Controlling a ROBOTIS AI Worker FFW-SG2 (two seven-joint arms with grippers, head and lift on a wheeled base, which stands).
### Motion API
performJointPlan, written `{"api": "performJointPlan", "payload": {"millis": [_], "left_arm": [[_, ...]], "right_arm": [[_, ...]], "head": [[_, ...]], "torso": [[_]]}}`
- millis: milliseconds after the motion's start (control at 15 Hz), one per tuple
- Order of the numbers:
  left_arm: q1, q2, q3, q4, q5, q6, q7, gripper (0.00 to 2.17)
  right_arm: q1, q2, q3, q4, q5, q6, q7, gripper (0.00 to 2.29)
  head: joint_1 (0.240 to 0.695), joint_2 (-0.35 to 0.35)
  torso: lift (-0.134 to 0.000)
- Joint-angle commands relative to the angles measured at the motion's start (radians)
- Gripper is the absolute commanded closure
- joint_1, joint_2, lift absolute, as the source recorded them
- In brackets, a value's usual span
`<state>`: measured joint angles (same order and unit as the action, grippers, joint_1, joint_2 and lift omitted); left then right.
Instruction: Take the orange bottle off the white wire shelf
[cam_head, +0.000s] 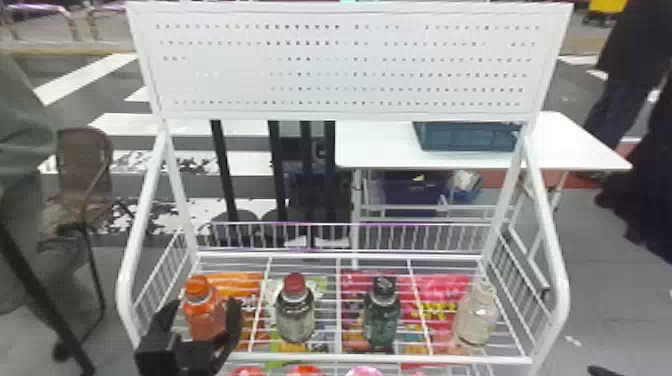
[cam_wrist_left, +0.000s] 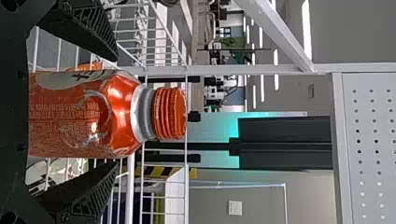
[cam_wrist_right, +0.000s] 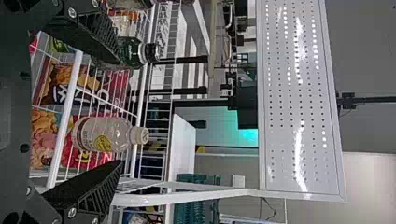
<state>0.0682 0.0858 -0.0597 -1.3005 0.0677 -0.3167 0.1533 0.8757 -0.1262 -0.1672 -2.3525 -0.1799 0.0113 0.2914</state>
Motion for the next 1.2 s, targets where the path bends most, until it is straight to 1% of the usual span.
{"api": "performJointPlan", "payload": {"millis": [0,67,133,200,400,533,667,800,1133], "left_arm": [[-0.002,0.003,0.003,0.006,0.003,0.0,-0.001,0.31],[0.001,0.005,0.003,0.0,0.004,0.0,-0.006,0.54],[0.007,0.005,0.003,-0.005,0.007,-0.003,-0.011,0.83],[0.015,0.005,0.003,-0.019,0.009,0.0,-0.011,0.94],[0.038,0.005,0.0,-0.062,0.007,0.009,-0.009,0.94],[0.078,0.005,-0.002,-0.14,0.004,0.037,-0.009,0.94],[0.137,0.006,-0.002,-0.266,-0.003,0.092,-0.009,0.94],[0.213,0.006,0.0,-0.431,-0.011,0.184,-0.009,0.94],[0.404,0.012,0.02,-0.749,-0.022,0.291,-0.009,0.94]], "right_arm": [[-0.004,0.0,0.0,0.005,0.0,0.0,0.0,0.14],[-0.007,0.0,0.0,0.007,0.0,0.0,0.0,0.14],[-0.009,0.0,0.003,0.009,0.0,0.0,0.0,0.14],[-0.012,0.0,0.005,0.009,0.0,0.0,0.0,0.14],[-0.017,-0.001,0.005,0.015,-0.001,0.0,0.0,0.14],[-0.021,-0.003,0.006,0.022,-0.001,0.0,0.0,0.14],[-0.026,-0.004,0.008,0.03,0.0,0.0,0.0,0.14],[-0.032,-0.007,0.012,0.041,-0.001,0.0,0.0,0.14],[-0.04,-0.015,0.018,0.053,-0.004,0.0,0.0,0.14]], "head": [[0.499,0.0],[0.499,0.0],[0.499,0.0],[0.499,0.0],[0.499,0.0],[0.499,0.0],[0.499,0.0],[0.499,0.0],[0.499,0.0]], "torso": [[0.0],[0.0],[0.0],[0.0],[0.0],[0.0],[0.0],[0.0],[0.0]]}}
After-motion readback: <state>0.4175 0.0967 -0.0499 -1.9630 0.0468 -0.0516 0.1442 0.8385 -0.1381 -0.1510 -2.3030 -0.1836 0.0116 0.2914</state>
